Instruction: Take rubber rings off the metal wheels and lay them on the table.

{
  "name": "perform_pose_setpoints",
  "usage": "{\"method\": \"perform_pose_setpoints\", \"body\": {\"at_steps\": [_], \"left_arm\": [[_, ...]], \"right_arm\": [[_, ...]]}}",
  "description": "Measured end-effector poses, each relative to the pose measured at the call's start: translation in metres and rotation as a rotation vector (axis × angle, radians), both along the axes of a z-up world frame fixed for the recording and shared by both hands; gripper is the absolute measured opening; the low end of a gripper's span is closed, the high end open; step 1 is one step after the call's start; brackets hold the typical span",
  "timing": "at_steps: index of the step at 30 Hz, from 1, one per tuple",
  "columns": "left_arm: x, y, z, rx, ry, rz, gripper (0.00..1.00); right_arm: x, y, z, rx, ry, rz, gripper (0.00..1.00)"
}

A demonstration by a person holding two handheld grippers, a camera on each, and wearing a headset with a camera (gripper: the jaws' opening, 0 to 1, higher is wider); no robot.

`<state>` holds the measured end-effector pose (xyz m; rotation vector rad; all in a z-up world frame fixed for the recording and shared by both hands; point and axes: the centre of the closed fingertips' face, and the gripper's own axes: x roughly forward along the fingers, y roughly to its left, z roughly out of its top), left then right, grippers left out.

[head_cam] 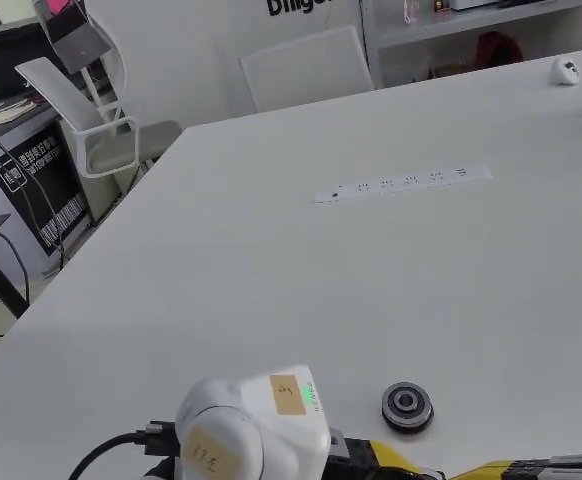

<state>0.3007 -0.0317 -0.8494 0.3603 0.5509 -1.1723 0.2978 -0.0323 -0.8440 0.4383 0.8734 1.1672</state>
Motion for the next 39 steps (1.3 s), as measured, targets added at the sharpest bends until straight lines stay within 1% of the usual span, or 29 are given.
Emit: {"method": "perform_pose_setpoints", "body": {"at_steps": [11,16,20,23,28,29,30,31,32,34,36,37,39], "left_arm": [[0.0,0.0,0.0,0.0,0.0,0.001,0.13],[0.0,0.0,0.0,0.001,-0.002,0.001,0.13],[0.0,0.0,0.0,0.001,-0.002,0.001,0.13],[0.0,0.0,0.0,0.001,-0.002,0.002,0.13],[0.0,0.0,0.0,0.001,-0.007,0.0,0.13],[0.0,0.0,0.0,0.002,-0.009,-0.001,0.13],[0.0,-0.001,0.0,0.001,-0.01,-0.001,0.13],[0.0,-0.001,0.0,0.001,-0.01,-0.001,0.13],[0.0,-0.001,0.0,0.002,-0.011,-0.002,0.13],[0.0,-0.001,0.0,0.001,-0.011,-0.001,0.13],[0.0,-0.001,0.0,-0.001,-0.011,0.003,0.13],[0.0,-0.001,0.0,-0.003,-0.01,0.005,0.13],[0.0,-0.001,0.0,0.0,-0.015,0.004,0.13]], "right_arm": [[-0.001,0.006,0.002,0.019,0.009,0.023,0.0],[-0.002,0.007,0.003,0.022,-0.004,0.032,0.0],[-0.002,0.008,0.003,0.008,-0.017,0.041,0.0],[-0.002,0.009,0.003,0.011,-0.017,0.044,0.0],[-0.003,0.009,0.007,0.031,-0.02,0.048,0.0],[-0.003,0.011,0.011,0.063,-0.019,0.045,0.0],[-0.001,0.013,0.016,0.093,-0.002,0.03,0.0],[-0.001,0.011,0.011,0.061,-0.011,0.039,0.0],[0.0,0.011,0.01,0.053,-0.021,0.038,0.0],[0.0,0.01,0.011,0.057,-0.021,0.038,0.0],[0.002,0.009,0.008,0.038,-0.037,0.036,0.0],[0.002,0.009,0.007,0.028,-0.037,0.036,0.0],[0.003,0.008,0.006,0.026,-0.036,0.033,0.0]]}}
